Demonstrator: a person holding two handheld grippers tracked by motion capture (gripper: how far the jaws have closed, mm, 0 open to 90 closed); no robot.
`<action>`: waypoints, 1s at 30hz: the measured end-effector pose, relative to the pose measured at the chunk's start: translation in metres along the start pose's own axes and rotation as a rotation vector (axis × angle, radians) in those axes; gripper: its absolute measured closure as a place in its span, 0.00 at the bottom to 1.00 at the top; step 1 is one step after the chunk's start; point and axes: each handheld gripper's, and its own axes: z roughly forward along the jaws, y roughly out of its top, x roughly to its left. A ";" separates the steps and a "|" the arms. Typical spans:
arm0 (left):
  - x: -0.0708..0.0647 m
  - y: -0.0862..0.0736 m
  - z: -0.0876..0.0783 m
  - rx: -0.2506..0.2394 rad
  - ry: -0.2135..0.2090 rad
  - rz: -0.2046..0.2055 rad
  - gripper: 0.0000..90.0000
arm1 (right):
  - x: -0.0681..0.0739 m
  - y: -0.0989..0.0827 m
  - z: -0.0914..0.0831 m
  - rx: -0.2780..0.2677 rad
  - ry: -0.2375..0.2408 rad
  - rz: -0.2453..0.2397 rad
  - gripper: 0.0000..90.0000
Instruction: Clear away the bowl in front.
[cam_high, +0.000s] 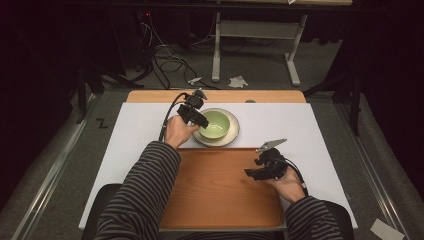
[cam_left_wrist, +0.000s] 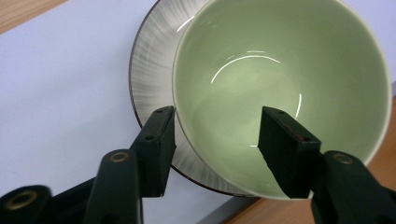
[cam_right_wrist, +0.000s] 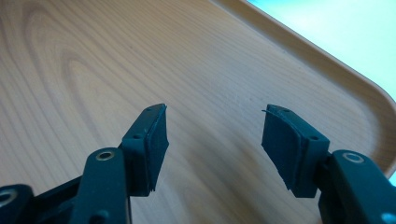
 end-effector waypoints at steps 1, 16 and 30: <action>0.000 0.001 0.001 0.000 0.004 -0.007 0.54 | 0.000 0.000 0.000 -0.002 0.004 0.002 0.47; 0.010 0.001 0.020 0.029 0.028 -0.082 0.69 | 0.003 0.001 0.001 0.006 0.009 -0.004 0.46; 0.012 -0.002 0.029 0.064 0.054 -0.085 0.81 | 0.006 0.001 0.002 0.001 0.014 -0.012 0.46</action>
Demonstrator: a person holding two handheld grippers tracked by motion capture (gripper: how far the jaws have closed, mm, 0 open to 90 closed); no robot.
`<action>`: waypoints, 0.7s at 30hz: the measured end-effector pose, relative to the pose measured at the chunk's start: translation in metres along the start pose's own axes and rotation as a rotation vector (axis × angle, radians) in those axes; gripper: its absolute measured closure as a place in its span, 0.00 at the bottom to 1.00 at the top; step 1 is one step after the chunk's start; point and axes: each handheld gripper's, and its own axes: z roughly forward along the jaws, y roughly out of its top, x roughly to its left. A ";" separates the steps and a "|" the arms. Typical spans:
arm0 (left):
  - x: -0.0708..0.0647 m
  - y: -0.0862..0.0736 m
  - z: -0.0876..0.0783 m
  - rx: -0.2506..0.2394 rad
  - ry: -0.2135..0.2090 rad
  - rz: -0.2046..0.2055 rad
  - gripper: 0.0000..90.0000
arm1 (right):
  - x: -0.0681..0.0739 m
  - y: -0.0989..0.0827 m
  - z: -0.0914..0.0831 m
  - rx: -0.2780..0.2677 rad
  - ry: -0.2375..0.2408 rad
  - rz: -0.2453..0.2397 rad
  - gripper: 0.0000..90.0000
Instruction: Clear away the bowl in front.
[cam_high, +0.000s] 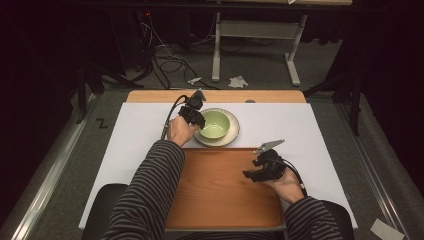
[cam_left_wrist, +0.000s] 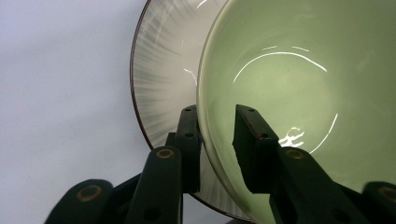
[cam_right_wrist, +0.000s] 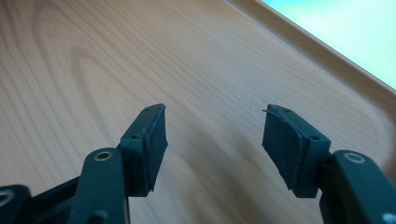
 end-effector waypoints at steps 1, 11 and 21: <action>0.000 0.000 0.000 0.002 0.001 0.001 0.81 | 0.000 0.000 0.000 0.000 0.000 0.000 0.46; 0.001 0.002 0.001 0.009 -0.003 -0.036 0.87 | 0.003 0.000 0.001 0.017 -0.001 -0.025 0.45; 0.000 0.003 0.002 0.003 -0.008 -0.053 0.91 | 0.003 0.000 0.001 0.019 -0.002 -0.031 0.45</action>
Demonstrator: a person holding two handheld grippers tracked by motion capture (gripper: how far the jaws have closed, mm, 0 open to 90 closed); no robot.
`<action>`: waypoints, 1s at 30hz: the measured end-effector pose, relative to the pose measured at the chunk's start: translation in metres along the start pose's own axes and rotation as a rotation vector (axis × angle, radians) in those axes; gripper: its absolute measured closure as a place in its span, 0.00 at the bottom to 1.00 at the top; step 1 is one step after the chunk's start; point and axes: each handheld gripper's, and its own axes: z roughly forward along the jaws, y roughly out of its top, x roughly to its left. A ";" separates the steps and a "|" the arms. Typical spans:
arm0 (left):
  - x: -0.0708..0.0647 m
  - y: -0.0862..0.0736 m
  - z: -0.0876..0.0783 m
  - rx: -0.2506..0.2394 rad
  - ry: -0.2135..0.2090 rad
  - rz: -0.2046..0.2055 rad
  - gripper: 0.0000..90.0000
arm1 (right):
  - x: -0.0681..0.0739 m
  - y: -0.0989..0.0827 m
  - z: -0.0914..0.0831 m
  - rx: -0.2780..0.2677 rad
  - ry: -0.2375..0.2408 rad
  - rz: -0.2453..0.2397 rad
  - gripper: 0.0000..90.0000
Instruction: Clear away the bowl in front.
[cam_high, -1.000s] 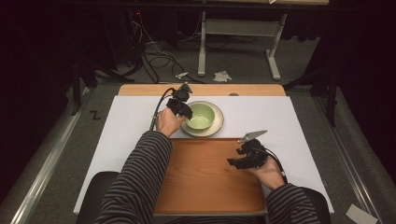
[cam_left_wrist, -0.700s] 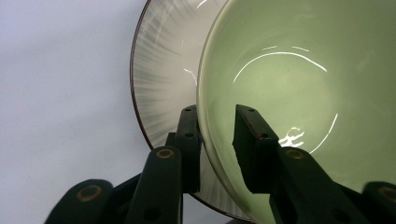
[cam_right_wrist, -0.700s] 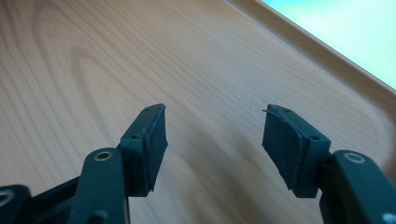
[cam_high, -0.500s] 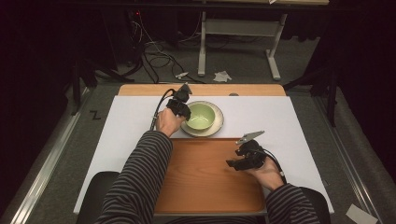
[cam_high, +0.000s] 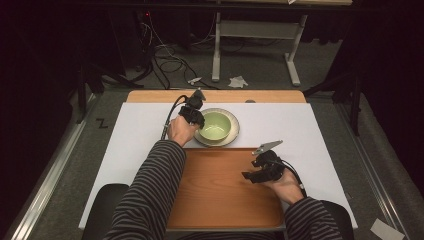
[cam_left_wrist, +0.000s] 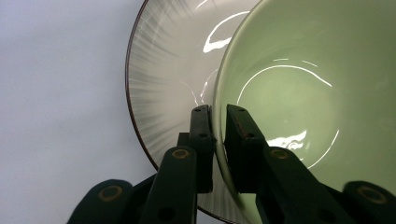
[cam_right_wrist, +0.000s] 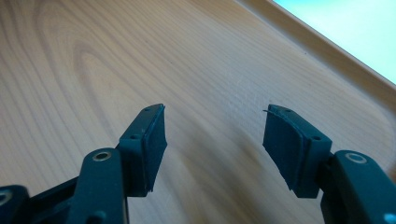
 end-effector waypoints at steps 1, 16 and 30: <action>0.000 0.000 0.000 -0.001 0.001 -0.001 0.91 | 0.000 0.000 0.000 0.000 0.000 -0.001 0.45; 0.003 0.006 0.000 0.020 -0.036 -0.064 0.94 | 0.000 0.000 0.001 0.008 -0.002 -0.002 0.45; 0.001 0.006 -0.003 0.027 -0.080 -0.067 0.94 | -0.001 0.000 0.001 0.005 0.002 0.002 0.44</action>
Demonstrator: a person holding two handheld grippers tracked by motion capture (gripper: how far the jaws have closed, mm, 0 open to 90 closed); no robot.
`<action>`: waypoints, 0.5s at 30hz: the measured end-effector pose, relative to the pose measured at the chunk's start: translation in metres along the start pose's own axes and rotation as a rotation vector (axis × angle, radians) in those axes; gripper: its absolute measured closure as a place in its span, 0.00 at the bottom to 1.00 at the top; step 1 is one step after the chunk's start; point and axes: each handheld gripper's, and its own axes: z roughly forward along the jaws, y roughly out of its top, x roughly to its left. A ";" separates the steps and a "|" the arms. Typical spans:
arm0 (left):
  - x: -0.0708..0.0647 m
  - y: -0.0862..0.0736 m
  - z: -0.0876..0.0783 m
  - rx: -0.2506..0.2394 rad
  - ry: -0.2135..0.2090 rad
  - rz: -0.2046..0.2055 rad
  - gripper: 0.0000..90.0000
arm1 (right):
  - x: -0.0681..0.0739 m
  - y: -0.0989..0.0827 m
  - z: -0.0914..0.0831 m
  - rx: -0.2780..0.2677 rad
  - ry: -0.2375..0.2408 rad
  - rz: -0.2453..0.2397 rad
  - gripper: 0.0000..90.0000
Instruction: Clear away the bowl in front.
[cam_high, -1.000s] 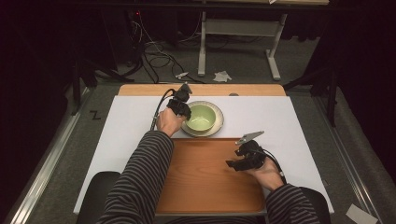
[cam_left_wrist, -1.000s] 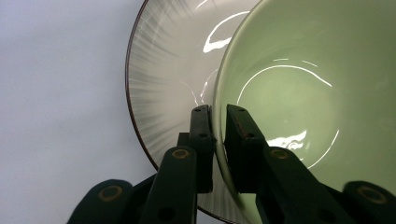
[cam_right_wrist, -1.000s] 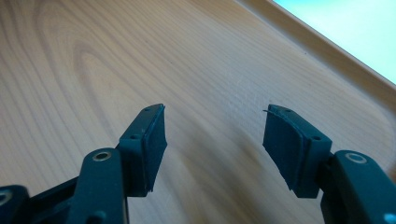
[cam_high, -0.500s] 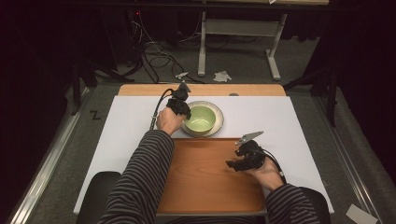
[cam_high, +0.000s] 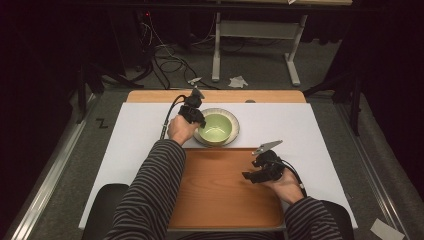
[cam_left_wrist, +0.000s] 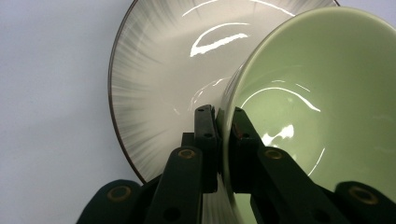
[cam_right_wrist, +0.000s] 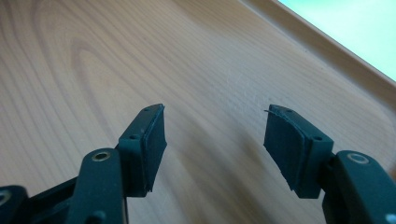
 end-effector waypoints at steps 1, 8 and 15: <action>-0.001 0.000 0.000 -0.001 0.000 0.005 0.94 | 0.000 0.000 0.000 0.002 -0.001 -0.003 0.44; -0.001 0.000 -0.003 -0.001 -0.013 0.010 0.94 | -0.001 0.000 -0.001 0.000 0.003 -0.002 0.44; -0.004 0.000 -0.009 -0.008 -0.035 0.025 0.94 | -0.002 0.000 -0.001 -0.002 0.002 0.000 0.44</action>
